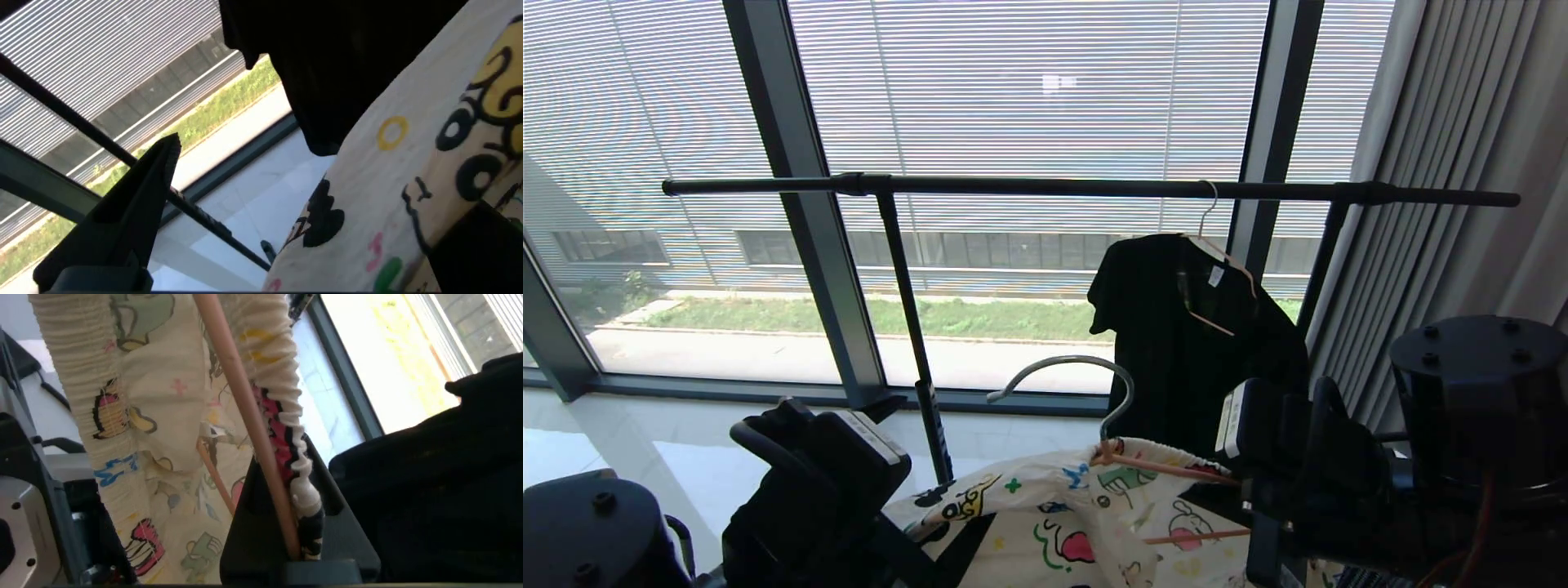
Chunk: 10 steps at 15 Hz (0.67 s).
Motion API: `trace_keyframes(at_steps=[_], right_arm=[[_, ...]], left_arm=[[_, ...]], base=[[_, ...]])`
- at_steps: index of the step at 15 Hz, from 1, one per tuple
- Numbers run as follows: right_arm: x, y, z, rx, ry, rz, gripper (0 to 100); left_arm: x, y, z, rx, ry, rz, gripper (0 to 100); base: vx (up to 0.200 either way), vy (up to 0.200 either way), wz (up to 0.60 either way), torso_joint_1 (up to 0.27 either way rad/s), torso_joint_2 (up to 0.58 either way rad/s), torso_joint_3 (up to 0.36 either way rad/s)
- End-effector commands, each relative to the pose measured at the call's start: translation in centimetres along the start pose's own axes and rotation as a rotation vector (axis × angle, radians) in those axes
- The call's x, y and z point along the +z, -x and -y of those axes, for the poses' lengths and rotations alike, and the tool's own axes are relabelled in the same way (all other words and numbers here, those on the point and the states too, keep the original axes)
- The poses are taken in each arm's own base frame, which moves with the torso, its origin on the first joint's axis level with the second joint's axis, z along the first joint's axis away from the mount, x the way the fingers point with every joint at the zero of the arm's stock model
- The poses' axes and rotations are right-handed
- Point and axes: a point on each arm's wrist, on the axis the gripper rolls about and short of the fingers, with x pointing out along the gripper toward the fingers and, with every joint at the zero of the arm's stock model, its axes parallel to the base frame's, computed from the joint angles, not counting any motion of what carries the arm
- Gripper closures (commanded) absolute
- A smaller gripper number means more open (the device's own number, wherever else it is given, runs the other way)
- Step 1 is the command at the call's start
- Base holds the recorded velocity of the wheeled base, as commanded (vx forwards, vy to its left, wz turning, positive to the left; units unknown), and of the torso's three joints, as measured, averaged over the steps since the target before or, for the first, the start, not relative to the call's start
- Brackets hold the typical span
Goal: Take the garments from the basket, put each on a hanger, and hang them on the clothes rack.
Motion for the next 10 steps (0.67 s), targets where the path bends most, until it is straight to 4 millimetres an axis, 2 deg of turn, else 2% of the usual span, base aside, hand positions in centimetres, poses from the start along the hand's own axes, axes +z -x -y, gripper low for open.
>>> trace_keyframes(at_steps=[1, 4, 6, 8, 10], right_arm=[[-0.5, 0.7, 0.6, -0.033, -0.007, 0.004, 100], [-1.0, 1.7, 2.6, -0.12, -0.044, 0.0, 100], [-1.0, 2.4, 3.3, -0.152, -0.055, 0.013, 100], [-1.0, 2.9, 3.5, -0.17, -0.061, 0.023, 100], [-1.0, 3.2, 3.8, -0.187, -0.066, 0.025, 100]], left_arm=[[-0.8, 0.8, -0.8, 0.035, 0.009, -0.012, 0], [-2.2, 2.3, -1.4, 0.058, 0.014, -0.026, 0], [-3.4, 2.2, -2.8, 0.149, 0.031, -0.088, 0], [-3.7, 2.0, -3.8, 0.21, 0.05, -0.114, 0], [-3.6, 2.0, -3.8, 0.184, 0.057, -0.099, 0]], base=[[0.0, 0.0, 0.0, 0.0, 0.0, 0.0], [0.0, 0.0, 0.0, 0.0, 0.0, 0.0], [0.0, 0.0, 0.0, 0.0, 0.0, 0.0], [0.0, 0.0, 0.0, 0.0, 0.0, 0.0], [0.0, 0.0, 0.0, 0.0, 0.0, 0.0]])
